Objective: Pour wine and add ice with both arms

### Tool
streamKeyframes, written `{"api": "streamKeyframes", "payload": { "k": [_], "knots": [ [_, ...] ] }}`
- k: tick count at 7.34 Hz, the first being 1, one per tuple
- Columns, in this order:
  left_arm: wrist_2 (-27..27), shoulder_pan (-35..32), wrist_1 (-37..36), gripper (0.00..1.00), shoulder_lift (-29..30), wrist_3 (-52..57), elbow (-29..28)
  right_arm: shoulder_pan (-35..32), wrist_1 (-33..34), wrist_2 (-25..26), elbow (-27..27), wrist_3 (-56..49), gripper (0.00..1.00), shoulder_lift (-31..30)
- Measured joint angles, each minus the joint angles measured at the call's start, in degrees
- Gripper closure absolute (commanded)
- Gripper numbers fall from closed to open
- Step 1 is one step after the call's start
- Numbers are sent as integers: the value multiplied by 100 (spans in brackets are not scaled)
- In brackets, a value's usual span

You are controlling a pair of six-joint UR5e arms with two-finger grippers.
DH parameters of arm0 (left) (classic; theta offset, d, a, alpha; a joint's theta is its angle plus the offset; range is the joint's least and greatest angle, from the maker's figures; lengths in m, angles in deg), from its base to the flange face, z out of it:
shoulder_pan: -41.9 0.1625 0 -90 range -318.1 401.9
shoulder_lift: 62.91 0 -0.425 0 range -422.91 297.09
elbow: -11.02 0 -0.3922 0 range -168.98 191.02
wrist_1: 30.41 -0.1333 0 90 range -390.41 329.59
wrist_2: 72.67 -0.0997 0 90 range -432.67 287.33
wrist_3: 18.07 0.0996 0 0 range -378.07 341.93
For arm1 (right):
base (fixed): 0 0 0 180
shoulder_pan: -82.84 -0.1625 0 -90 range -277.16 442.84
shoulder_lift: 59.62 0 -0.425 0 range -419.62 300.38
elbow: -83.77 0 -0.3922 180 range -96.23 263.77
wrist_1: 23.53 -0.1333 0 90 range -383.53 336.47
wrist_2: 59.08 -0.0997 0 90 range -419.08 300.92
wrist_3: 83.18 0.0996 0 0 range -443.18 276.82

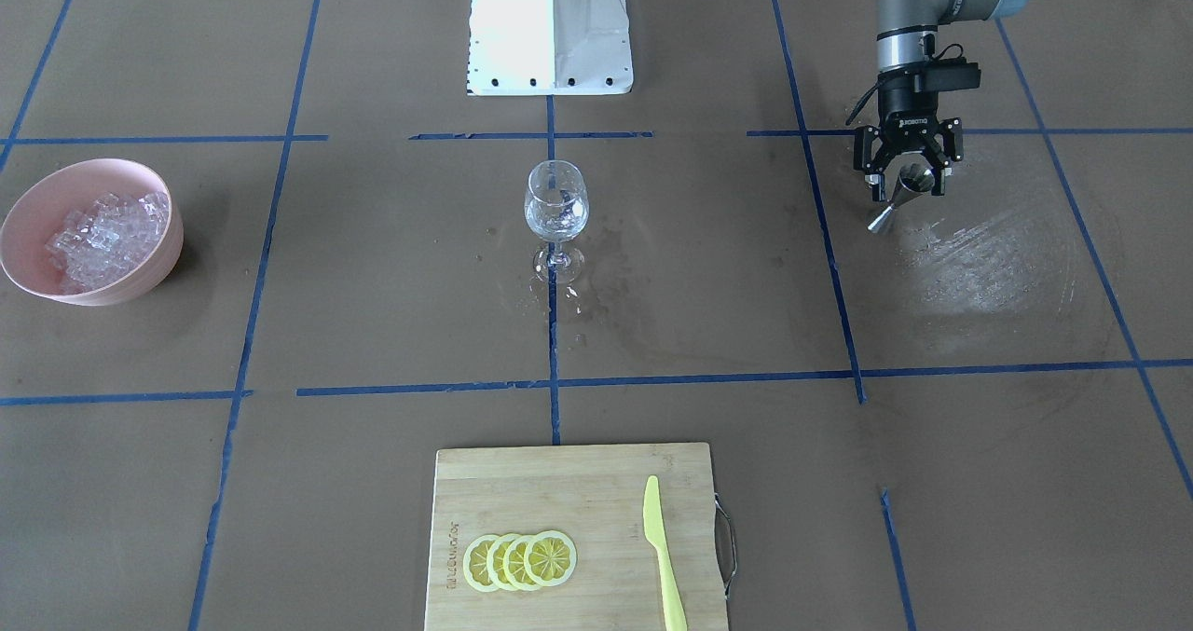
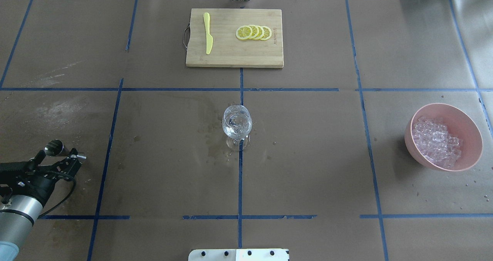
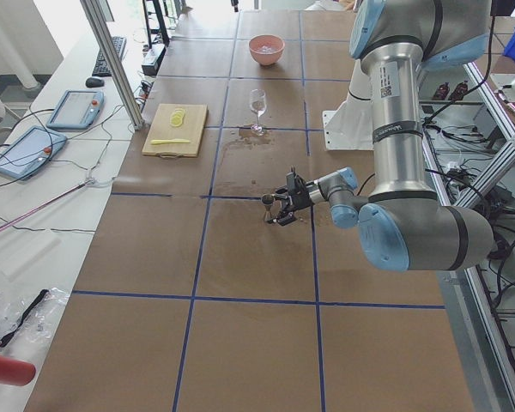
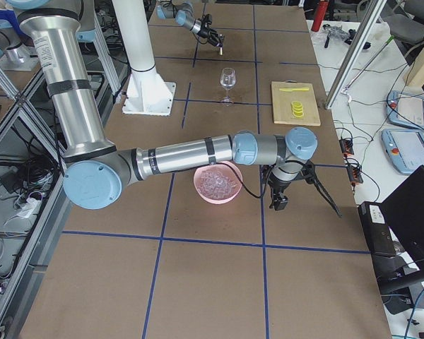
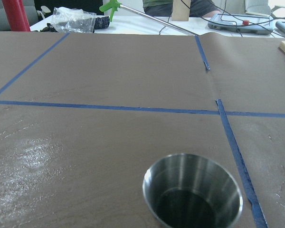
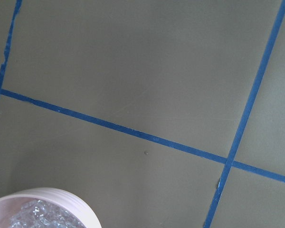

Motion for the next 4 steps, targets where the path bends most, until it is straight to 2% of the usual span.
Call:
{"api": "streamKeyframes", "payload": {
  "k": [1, 2, 3, 4],
  "knots": [
    [-108, 0, -2, 16, 119, 72, -112, 0, 0, -3, 0, 0, 0, -1],
    [-157, 0, -3, 27, 257, 105, -222, 0, -1, -2, 1, 0, 0, 0],
    [-173, 0, -2, 43, 347, 116, -293, 0, -1, 5, 1, 0, 0, 1],
    [-175, -1, 2, 45, 383, 120, -341, 0, -3, 7, 4, 0, 0, 2]
  ]
}}
